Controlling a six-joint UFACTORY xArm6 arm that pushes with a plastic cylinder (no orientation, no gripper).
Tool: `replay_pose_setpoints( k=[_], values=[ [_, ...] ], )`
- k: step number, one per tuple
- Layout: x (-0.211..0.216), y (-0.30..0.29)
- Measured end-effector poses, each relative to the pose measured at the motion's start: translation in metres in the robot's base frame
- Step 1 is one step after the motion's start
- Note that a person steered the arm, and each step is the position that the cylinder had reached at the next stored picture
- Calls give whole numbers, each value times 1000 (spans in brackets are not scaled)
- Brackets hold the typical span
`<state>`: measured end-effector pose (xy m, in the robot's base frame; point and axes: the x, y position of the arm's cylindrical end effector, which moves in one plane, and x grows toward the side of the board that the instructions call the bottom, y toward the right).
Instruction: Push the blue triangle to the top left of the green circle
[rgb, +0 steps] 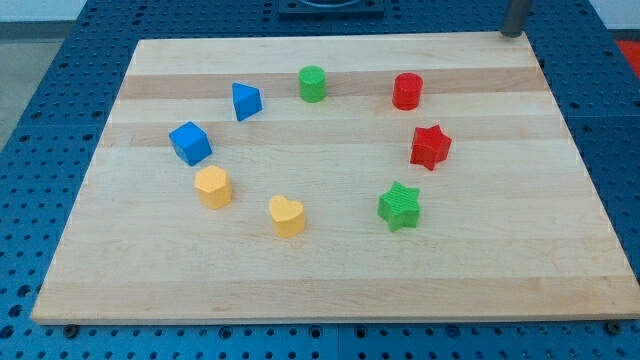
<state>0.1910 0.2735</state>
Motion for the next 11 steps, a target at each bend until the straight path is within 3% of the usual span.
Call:
replay_pose_setpoints(
  k=[1,2,4,5,6,7,11],
  values=[
    [5,-67],
    [43,-168],
    [6,-379],
    [34,-496],
    [101,-537],
    [128,-539],
    [152,-506]
  ],
)
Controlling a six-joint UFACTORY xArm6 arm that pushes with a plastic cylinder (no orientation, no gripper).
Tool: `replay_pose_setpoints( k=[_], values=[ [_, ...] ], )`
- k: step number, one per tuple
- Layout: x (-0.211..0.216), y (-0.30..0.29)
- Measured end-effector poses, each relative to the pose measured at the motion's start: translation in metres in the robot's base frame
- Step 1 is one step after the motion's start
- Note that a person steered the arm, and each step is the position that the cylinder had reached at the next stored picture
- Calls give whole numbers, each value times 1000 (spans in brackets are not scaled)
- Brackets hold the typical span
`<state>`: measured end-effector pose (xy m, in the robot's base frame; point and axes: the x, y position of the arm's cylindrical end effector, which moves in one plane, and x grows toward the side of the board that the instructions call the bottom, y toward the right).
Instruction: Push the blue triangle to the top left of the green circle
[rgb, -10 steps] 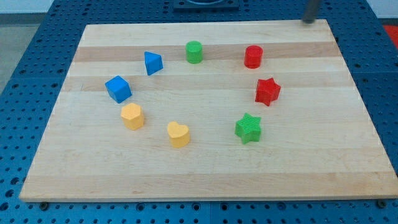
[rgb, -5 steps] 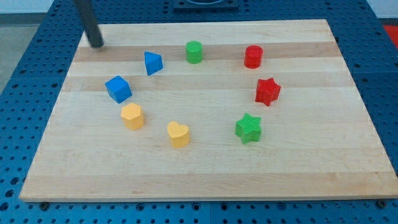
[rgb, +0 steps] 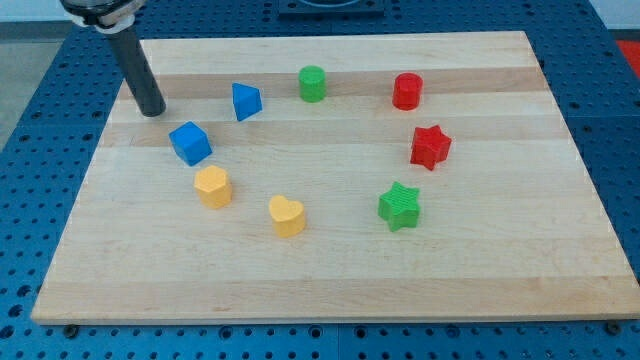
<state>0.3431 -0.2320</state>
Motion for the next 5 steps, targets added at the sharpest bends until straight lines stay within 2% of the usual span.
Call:
replay_pose_setpoints(
  k=[3,5],
  values=[
    [11,90],
    [-27,149]
  ],
)
